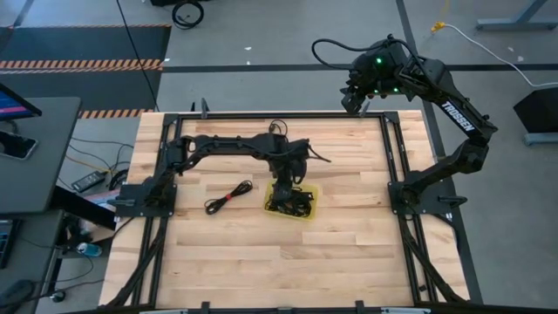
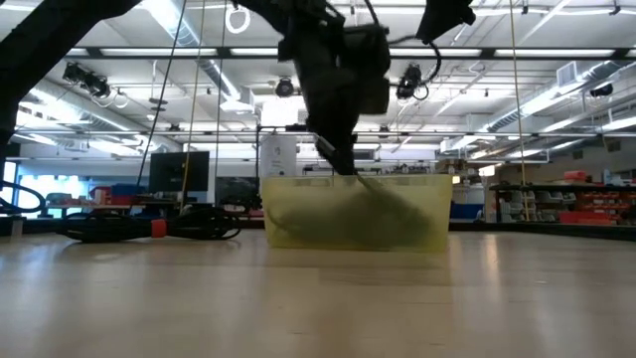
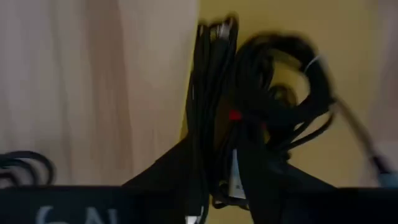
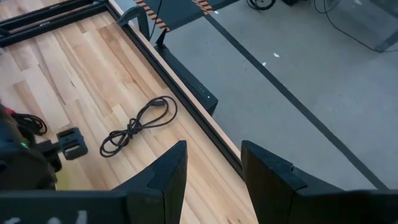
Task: Pick and place USB-C Cables
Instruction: Put the black charger cable into the yellow bin
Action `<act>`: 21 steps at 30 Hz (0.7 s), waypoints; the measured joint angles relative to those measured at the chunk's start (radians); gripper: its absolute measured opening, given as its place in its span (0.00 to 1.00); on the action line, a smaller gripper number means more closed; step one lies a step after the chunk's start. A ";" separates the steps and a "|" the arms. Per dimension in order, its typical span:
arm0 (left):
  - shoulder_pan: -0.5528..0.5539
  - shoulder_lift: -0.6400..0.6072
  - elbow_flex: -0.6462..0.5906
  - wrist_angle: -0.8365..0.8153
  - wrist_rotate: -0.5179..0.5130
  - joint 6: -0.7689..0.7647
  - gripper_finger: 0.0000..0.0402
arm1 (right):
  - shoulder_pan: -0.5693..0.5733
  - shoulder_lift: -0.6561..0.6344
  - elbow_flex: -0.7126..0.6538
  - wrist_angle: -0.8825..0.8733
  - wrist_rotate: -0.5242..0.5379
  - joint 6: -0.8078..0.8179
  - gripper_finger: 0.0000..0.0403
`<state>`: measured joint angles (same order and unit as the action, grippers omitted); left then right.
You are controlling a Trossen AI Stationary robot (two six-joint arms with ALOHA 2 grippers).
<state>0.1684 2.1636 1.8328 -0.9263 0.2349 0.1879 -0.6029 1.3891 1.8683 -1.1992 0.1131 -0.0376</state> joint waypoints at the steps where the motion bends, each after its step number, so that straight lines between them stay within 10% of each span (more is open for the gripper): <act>1: 0.000 0.000 0.034 -0.026 0.000 -0.014 0.34 | 0.000 0.000 0.000 0.000 0.000 0.000 0.39; 13: -0.028 -0.004 0.513 -0.486 -0.178 -0.110 0.36 | -0.018 0.000 0.000 -0.031 0.023 0.006 0.39; 21: -0.066 -0.156 0.342 -0.637 -0.302 -0.249 0.36 | -0.098 0.000 0.000 -0.056 0.045 -0.018 0.39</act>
<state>0.1020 2.0076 2.1748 -1.5636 -0.0669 -0.0614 -0.7010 1.3891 1.8683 -1.2547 0.1585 -0.0558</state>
